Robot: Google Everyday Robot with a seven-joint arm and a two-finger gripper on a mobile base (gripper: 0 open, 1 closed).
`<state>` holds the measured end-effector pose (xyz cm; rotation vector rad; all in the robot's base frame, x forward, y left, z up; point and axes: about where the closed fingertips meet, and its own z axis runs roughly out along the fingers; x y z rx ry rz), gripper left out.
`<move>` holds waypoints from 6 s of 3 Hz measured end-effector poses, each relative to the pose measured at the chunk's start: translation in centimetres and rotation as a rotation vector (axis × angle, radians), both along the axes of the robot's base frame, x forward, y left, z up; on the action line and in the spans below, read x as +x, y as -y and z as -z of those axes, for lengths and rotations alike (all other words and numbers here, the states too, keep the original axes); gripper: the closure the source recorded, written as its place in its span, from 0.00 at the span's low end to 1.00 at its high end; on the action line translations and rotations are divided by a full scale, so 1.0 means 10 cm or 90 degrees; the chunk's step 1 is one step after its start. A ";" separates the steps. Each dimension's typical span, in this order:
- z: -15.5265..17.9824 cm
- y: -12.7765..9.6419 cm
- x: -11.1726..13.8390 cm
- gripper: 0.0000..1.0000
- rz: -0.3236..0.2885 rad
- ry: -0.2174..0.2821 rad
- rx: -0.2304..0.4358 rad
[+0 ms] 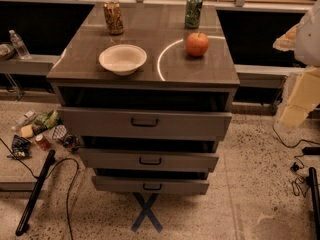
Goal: Move apple near orange can
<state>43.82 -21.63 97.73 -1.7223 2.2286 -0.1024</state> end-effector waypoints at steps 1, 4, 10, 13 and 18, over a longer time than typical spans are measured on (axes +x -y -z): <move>0.00 0.00 0.00 0.00 0.000 0.000 0.000; 0.23 0.03 1.01 0.00 0.120 0.087 0.293; 0.64 -0.29 2.82 0.00 0.261 0.224 0.504; 1.00 -0.70 3.50 0.00 0.268 0.213 0.565; 0.43 -2.10 4.02 1.00 0.161 0.211 0.652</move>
Offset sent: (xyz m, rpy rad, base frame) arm 0.0712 -0.0052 -0.0118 0.3270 -0.1211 -0.0944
